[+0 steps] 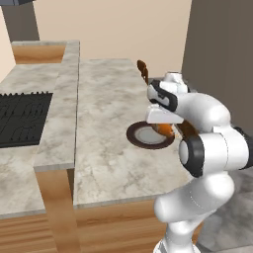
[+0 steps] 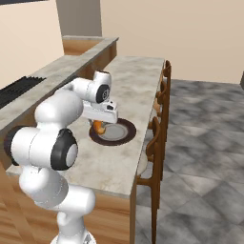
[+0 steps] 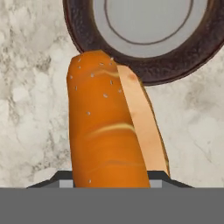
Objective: Move the hot dog bun to the plate on the dining table and place the condiment next to that plate. Then navigate to the fridge and take the sausage and place it on the plate as well.
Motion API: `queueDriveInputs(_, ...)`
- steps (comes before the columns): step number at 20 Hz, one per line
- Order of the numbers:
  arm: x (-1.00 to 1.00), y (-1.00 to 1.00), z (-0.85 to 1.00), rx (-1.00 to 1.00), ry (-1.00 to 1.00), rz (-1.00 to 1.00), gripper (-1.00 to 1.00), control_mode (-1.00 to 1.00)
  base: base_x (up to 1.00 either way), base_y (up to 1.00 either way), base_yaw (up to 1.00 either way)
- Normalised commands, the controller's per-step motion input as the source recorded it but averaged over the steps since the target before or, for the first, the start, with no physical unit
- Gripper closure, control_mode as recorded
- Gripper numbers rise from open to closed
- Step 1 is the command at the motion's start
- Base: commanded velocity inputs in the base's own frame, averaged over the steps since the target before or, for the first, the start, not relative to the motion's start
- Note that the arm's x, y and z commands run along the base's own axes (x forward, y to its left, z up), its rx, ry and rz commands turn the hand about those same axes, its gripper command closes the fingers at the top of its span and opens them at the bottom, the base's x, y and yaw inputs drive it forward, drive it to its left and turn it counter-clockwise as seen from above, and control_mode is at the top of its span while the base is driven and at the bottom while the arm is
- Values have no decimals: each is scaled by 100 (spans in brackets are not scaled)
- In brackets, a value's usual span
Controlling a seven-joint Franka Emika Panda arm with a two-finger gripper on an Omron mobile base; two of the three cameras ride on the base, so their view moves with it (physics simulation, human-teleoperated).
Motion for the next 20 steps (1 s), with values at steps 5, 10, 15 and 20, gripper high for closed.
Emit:
queueDriveInputs(5, 95, 0, -52, 0, 6, 0, 100, -100, 0, 0, 0)
queueDriveInputs(10, 74, 0, -70, -1, 3, 0, 100, -100, 0, 0, 0)
queueDriveInputs(15, 60, 0, -60, -2, 0, 0, 100, -100, 0, 0, 0)
queueDriveInputs(20, 51, 0, -45, -3, -5, 0, 100, -100, 0, 0, 0)
